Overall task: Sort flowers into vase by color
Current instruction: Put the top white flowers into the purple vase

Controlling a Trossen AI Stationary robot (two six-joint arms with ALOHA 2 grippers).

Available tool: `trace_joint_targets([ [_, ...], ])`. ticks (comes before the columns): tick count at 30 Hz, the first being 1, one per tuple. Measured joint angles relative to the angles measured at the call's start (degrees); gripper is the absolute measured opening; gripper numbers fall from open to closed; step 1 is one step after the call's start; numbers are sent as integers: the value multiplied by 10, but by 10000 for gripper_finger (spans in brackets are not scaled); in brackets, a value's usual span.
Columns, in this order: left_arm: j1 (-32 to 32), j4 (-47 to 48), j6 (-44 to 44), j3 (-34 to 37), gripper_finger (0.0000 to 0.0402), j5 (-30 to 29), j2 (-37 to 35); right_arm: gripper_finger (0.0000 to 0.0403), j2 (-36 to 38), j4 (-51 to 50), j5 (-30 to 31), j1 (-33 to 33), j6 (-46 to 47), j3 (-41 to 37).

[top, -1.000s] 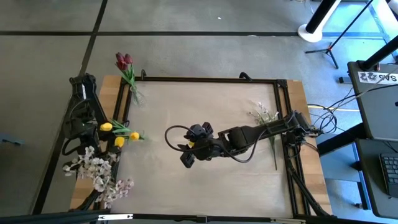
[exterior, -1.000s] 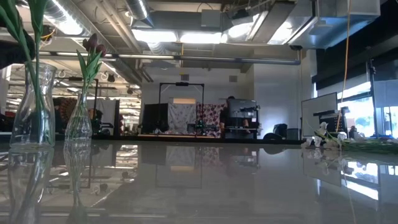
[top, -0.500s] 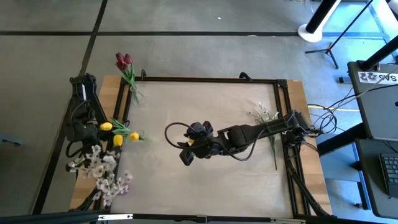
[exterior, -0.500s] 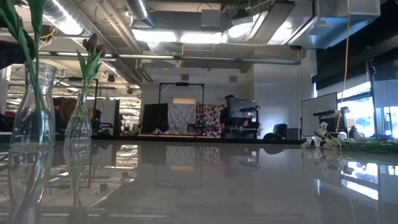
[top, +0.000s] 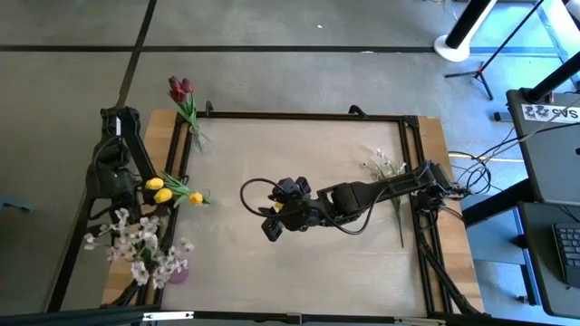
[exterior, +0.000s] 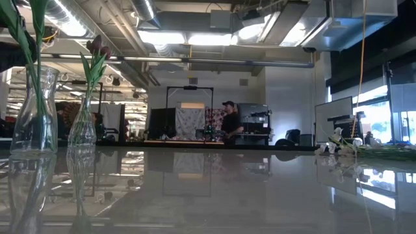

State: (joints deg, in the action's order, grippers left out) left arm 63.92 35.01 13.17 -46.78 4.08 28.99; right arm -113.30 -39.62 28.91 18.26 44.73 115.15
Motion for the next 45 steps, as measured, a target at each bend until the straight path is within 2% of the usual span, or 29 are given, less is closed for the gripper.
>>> trace_joint_targets([
  [5,0,1,2,-1,68,25,3,214,0,-4,0,0,0,0],
  [12,0,3,-2,-2,9,26,56,214,0,-32,0,0,-1,0],
  [19,0,7,0,-2,5,29,92,214,0,-57,0,0,-1,0],
  [25,0,61,25,-2,3,6,93,214,0,-67,0,0,-2,0],
  [29,0,82,67,-2,18,-2,93,214,0,-80,0,0,-2,0],
  [40,0,101,114,-3,94,-5,84,214,0,-86,0,0,-2,0],
  [45,0,129,119,-53,110,-16,73,214,0,-86,0,0,-2,0],
])
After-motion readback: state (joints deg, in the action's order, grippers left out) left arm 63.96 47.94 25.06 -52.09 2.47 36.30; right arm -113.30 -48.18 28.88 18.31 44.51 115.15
